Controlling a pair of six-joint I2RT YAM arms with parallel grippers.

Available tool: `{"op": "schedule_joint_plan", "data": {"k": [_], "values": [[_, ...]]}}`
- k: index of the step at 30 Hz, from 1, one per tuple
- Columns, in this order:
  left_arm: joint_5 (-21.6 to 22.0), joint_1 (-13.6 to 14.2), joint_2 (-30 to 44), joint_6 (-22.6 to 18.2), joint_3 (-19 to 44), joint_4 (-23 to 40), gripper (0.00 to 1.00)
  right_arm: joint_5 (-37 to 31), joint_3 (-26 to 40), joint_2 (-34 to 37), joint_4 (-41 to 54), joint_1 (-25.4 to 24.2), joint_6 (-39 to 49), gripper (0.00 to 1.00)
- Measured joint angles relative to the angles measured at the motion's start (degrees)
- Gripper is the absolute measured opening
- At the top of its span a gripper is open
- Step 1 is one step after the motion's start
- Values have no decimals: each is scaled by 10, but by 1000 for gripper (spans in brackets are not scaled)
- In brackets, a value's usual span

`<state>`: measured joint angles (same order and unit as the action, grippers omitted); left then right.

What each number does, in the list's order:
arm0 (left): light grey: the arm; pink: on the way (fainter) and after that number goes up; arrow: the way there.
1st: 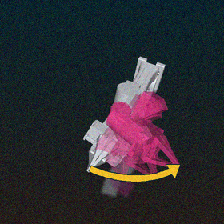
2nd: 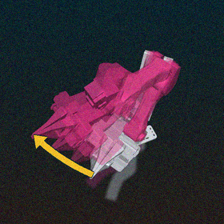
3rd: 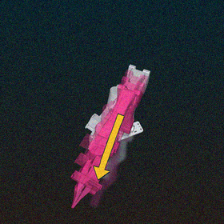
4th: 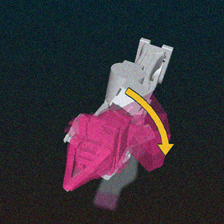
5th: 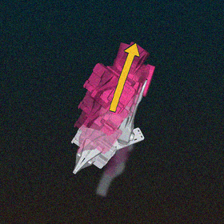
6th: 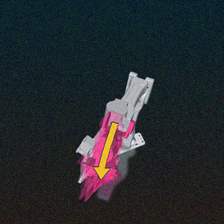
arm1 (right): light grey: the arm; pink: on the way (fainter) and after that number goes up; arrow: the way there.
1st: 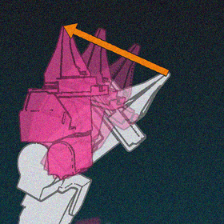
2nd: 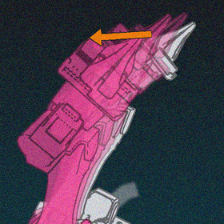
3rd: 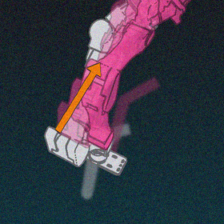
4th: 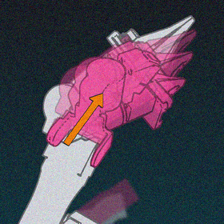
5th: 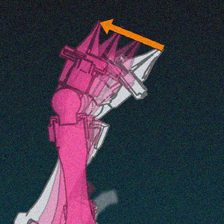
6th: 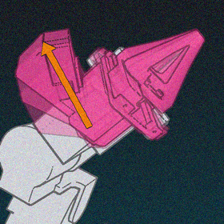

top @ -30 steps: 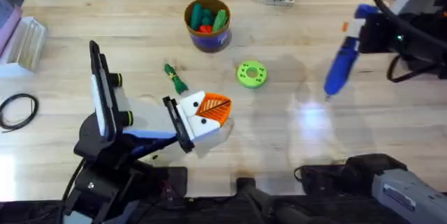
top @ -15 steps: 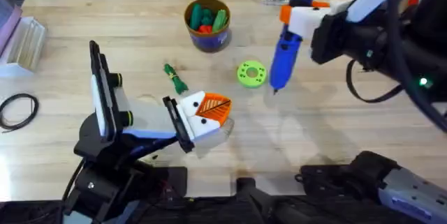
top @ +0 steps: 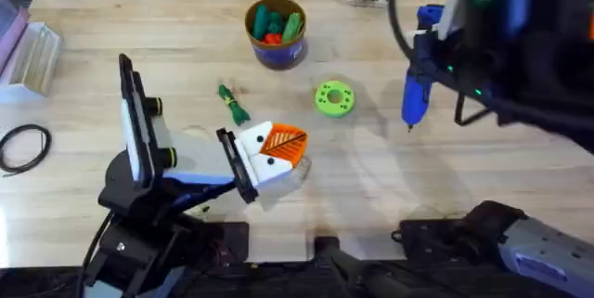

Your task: Pick up the gripper from the table and insert it into the empty holder that is missing its gripper. Then pick up a screw, insert it into the mounting hole, and use the screwdriver to tighten it. Finally, clean up the table by picking up the vegetable and placing it into the bucket.

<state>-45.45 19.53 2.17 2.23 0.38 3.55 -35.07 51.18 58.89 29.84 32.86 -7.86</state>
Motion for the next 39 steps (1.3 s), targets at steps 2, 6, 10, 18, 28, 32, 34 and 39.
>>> {"op": "schedule_joint_plan", "data": {"k": [2, 6, 10, 18, 28, 32, 34, 39], "values": [[0, 0, 0, 0, 0, 0, 13, -3, 0, 33, 4, -30, 1, 22], [0, 0, 0, 0, 0, 0, 13, -1, 15, 102, 50, -100, 21, 22], [0, 0, 0, 0, 0, 0, 13, 46, 53, 163, 83, -175, 74, 22], [0, 0, 0, 0, 0, 0, 13, 181, 95, 258, 91, -276, 127, 22], [0, 0, 0, 0, 0, 0, 13, 214, 95, 360, 94, -314, 140, 241], [0, 0, 0, 0, 0, 0, 13, 215, 95, 360, 92, -314, 143, 487], [0, 0, 0, 0, 0, 0, 13, 221, 95, 360, 99, -314, 143, 789], [0, 0, 0, 0, 0, 0, 13, 240, 95, 360, 107, -314, 145, 980]]}}
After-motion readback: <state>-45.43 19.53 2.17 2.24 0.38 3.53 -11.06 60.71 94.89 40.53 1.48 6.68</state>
